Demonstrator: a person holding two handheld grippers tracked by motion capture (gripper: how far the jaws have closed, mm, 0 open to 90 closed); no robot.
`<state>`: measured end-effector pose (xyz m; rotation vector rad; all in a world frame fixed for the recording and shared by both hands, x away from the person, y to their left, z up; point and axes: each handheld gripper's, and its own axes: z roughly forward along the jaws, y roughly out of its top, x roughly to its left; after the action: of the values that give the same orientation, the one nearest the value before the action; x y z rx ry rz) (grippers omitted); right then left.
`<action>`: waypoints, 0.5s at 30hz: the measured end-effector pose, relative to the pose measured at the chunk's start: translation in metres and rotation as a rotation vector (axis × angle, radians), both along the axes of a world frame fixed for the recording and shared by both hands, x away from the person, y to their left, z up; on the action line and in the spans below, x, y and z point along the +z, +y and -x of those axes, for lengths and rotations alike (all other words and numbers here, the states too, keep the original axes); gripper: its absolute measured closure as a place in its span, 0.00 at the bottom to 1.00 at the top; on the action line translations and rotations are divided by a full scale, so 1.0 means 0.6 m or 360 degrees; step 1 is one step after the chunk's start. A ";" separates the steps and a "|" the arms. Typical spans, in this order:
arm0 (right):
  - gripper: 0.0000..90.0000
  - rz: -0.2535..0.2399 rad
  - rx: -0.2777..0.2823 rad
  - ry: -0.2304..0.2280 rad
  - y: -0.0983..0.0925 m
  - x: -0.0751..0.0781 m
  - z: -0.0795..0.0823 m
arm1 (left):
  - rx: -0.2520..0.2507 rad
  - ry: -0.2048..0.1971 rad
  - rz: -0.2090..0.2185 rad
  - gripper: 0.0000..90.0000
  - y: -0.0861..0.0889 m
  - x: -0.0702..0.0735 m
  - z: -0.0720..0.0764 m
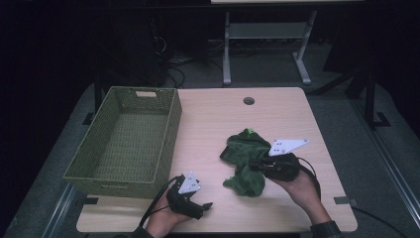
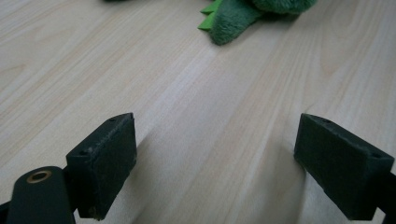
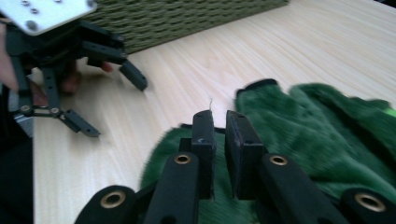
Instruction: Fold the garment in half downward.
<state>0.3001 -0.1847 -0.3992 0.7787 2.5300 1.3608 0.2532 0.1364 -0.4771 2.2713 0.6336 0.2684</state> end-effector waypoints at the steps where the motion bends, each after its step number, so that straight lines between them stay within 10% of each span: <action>1: 0.90 0.0006 -0.0019 -0.0011 -0.005 -0.001 -0.004 | 0.0002 0.0001 -0.0001 0.14 0.000 0.000 0.000; 15: 0.73 0.0013 -0.0162 0.0086 -0.058 -0.002 -0.041 | -0.0082 0.0034 0.0041 0.24 -0.028 0.035 -0.034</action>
<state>0.3246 -0.2194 -0.4002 0.9407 2.4966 1.3137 0.2733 0.1195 -0.4560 2.2651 0.5854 0.2097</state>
